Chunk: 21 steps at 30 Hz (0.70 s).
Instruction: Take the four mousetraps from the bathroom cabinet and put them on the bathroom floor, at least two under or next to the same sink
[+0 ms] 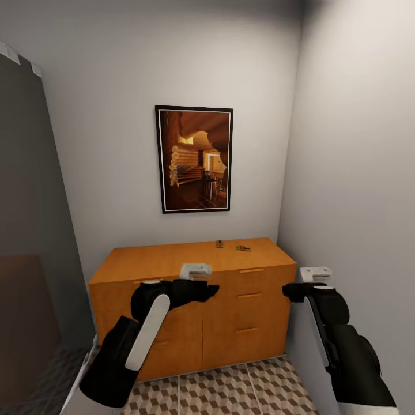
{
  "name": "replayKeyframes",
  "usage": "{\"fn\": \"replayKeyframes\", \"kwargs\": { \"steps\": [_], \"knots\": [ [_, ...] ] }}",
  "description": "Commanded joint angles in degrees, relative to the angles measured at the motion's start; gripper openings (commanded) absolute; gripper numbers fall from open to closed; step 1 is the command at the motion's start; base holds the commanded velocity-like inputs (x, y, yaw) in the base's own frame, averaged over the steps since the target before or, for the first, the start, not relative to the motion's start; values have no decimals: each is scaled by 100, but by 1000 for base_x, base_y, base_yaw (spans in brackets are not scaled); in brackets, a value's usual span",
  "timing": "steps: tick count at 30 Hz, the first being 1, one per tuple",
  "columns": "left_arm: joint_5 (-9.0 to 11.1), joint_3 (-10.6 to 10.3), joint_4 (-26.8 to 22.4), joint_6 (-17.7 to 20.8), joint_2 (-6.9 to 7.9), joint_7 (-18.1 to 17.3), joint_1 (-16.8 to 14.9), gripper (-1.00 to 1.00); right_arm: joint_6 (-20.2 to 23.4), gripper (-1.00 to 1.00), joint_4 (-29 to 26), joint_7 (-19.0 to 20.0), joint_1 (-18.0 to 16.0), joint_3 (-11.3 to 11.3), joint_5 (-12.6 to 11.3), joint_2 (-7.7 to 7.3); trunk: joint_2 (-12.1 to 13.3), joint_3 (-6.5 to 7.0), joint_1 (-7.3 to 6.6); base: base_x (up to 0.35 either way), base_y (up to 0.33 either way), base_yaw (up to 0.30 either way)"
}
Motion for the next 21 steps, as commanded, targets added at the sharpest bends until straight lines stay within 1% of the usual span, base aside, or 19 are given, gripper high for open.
{"fn": "replayKeyframes", "kwargs": {
  "steps": [1, 6, 7, 15, 16, 21],
  "knots": [
    [53, -2, -4, 54, -39, 63, -213, 100, 27, 100, -3, -3, -196, 3, 13, -2, -7, -10, 1, 0, 0, 0],
    [42, -2, 3, 96, -78, 70, -573, 100, 27, 100, -2, -6, -653, 4, 16, -2, -7, -10, 1, 0, 0, 0],
    [42, -2, 3, 96, -78, 70, -573, 100, 27, 100, -2, -6, -653, 4, 16, -2, -7, -10, 1, 0, 0, 0],
    [3, -2, 5, 127, -90, 102, -1040, 100, 27, 100, -6, -10, -1460, 5, 31, -4, -7, -10, 1, 0, 0, 0],
    [3, -2, 5, 127, -90, 102, -1040, 100, 27, 100, -6, -10, -1460, 5, 31, -4, -7, -10, 1, 0, 0, 0],
    [-167, 5, 11, 152, -64, 168, -1422, 100, 27, 100, 24, -16, -2016, 8, 43, -1, -7, -10, 1, 0, 0, 0]
  ]
}}
